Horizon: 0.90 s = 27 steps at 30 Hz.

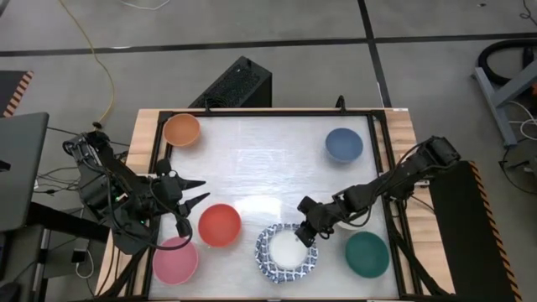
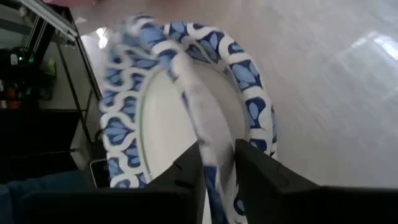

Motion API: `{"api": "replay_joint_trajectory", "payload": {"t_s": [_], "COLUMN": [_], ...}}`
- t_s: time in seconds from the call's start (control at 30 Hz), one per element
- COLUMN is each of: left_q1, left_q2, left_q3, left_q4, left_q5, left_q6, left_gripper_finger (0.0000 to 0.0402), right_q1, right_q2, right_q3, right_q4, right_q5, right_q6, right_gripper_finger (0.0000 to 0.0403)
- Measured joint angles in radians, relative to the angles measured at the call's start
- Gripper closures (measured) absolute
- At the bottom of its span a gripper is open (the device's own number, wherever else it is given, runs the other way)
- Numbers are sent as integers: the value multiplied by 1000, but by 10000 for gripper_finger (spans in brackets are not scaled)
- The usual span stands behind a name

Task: Nest bowls inside each other by size order
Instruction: Stack the white patterned bowl on top of the white patterned bowl

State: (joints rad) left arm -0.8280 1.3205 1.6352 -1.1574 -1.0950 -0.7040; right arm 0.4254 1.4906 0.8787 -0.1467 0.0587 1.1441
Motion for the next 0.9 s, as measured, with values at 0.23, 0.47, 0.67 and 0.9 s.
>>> {"api": "replay_joint_trajectory", "payload": {"t_s": [0.23, 0.47, 0.67, 0.9], "left_q1": [0, 0, 0, 0], "left_q2": [0, 0, 0, 0], "left_q3": [0, 0, 0, 0], "left_q4": [-5, -4, -4, -4], "left_q5": [0, 0, 3, 17], "left_q6": [0, 0, 0, 0], "left_gripper_finger": [271, 271, 272, 272], "right_q1": [-3, -21, -32, -54], "right_q2": [0, 0, 0, 0], "right_q3": [0, 0, 0, 0], "right_q4": [10, 9, -3, -3], "right_q5": [-7, -63, -114, -146], "right_q6": [-16, -25, -26, -19], "right_gripper_finger": [255, 196, 177, 176]}}
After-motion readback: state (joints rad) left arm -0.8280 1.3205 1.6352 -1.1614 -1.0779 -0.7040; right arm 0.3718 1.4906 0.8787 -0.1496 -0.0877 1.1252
